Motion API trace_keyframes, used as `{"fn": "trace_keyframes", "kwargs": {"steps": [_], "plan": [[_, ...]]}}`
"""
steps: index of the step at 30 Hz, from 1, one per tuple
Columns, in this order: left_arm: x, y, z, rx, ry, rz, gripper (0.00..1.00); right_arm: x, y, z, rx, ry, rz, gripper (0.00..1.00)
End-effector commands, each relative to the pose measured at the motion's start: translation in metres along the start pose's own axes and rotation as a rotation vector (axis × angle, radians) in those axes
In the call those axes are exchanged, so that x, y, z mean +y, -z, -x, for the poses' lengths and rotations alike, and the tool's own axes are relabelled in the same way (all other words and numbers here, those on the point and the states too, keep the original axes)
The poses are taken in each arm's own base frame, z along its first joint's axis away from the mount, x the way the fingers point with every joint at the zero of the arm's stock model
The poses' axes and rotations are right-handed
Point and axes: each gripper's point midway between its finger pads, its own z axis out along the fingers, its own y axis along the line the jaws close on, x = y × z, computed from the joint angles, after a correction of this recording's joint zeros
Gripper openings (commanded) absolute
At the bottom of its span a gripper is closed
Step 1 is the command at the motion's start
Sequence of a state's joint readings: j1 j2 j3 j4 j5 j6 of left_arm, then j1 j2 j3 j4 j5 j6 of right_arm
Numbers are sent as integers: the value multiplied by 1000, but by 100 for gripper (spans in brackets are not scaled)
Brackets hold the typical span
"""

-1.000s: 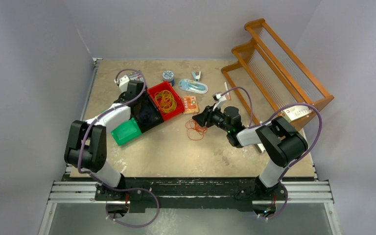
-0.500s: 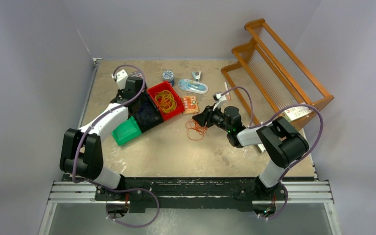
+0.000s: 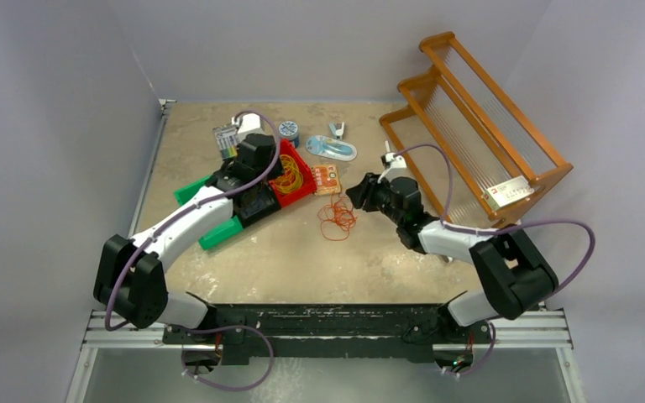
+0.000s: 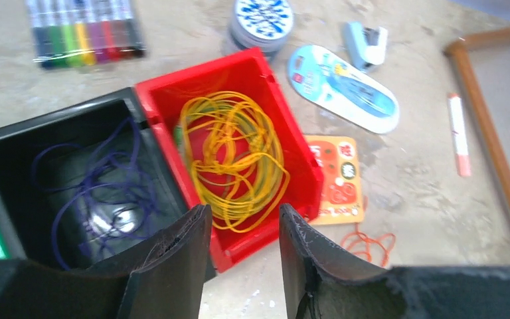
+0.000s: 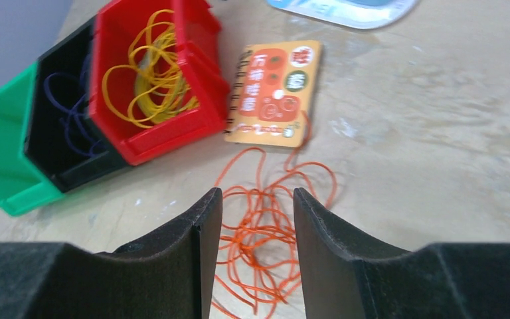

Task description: Untangle the cables

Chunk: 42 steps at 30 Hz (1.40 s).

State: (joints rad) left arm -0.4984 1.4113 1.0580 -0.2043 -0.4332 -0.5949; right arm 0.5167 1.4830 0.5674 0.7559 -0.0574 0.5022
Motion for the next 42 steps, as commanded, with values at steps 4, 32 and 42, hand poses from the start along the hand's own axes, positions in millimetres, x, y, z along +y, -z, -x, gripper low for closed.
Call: {"fn": "trace_keyframes", "kwargs": {"steps": [4, 32, 42], "plan": [[-86, 10, -25, 40, -50, -318, 43, -47, 17, 29, -50, -120, -208, 48], [-148, -40, -145, 272, -203, -383, 18, -44, 25, 29, -49, -97, -93, 51], [-152, -12, -81, 161, -220, -373, 0, -6, 22, 46, -79, 12, 118, 70]]}}
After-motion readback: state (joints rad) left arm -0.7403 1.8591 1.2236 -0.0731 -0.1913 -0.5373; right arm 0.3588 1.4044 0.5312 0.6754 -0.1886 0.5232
